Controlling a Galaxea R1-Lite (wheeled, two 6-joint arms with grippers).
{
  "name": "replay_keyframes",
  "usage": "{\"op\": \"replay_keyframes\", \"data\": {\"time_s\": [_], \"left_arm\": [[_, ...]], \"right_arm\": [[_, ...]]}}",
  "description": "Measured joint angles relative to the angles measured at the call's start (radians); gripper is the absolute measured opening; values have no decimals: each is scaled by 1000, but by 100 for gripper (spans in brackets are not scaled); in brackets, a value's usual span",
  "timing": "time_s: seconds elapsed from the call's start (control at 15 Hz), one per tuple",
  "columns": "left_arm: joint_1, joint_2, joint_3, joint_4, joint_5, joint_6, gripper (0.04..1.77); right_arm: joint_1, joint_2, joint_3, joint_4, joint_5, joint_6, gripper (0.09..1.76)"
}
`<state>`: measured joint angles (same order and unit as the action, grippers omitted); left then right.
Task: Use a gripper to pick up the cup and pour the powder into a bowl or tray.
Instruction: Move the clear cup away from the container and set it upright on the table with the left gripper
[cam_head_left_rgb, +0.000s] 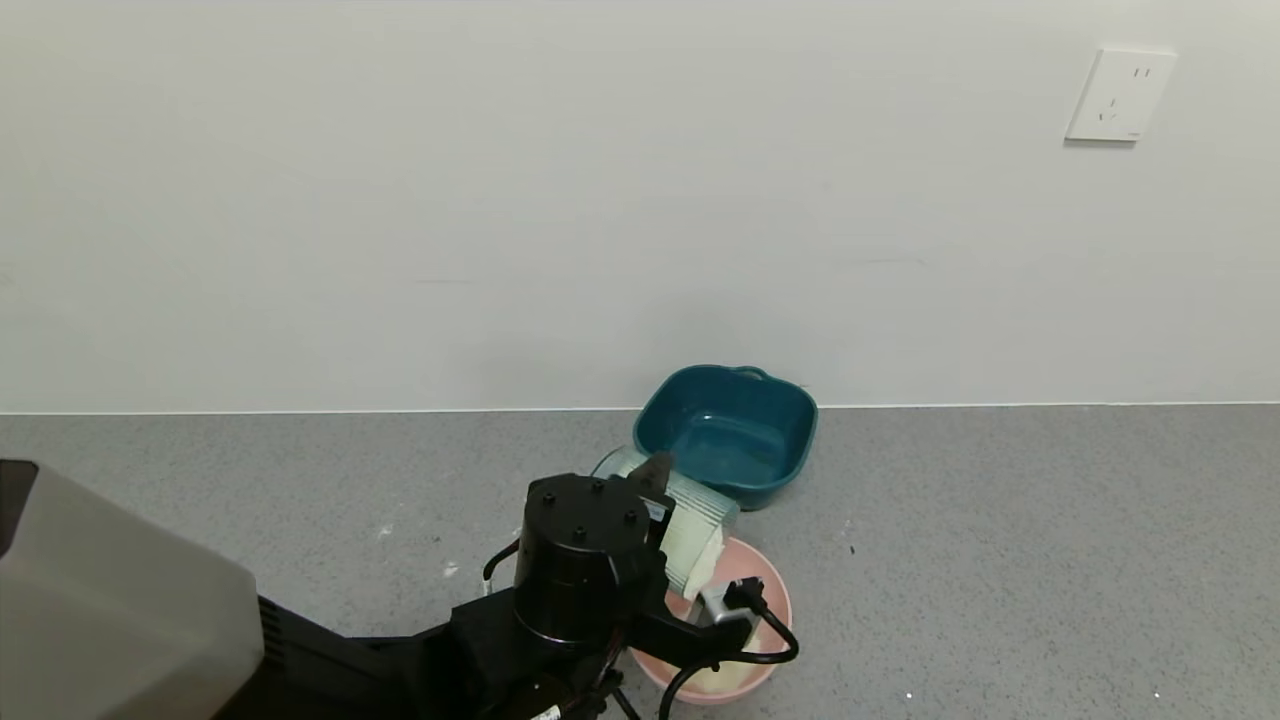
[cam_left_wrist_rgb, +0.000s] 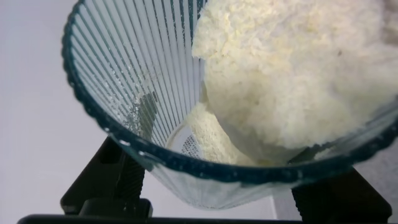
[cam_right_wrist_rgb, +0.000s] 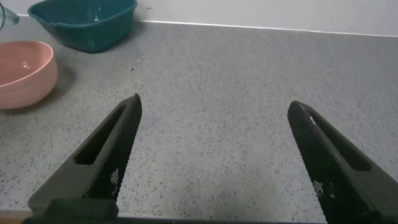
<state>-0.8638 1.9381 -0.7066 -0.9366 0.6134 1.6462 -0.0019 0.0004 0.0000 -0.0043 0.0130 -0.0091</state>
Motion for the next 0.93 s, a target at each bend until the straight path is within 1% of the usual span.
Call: {"op": "replay_keyframes", "data": {"time_s": [0.2, 0.4, 0.53, 0.67, 0.8, 0.93], "left_arm": [[3, -13, 6, 9, -16, -162, 130], [-1, -19, 12, 6, -16, -378, 130], [-3, -30, 34, 1, -16, -509, 130], [-1, -56, 65, -1, -16, -577, 130], [8, -82, 88, -1, -14, -687, 130], [24, -103, 90, 2, -19, -805, 130]], "right_arm": [[0, 0, 0, 0, 0, 0, 171], [0, 0, 0, 0, 0, 0, 171], [0, 0, 0, 0, 0, 0, 171], [0, 0, 0, 0, 0, 0, 171], [0, 0, 0, 0, 0, 0, 171], [0, 0, 0, 0, 0, 0, 171]]}}
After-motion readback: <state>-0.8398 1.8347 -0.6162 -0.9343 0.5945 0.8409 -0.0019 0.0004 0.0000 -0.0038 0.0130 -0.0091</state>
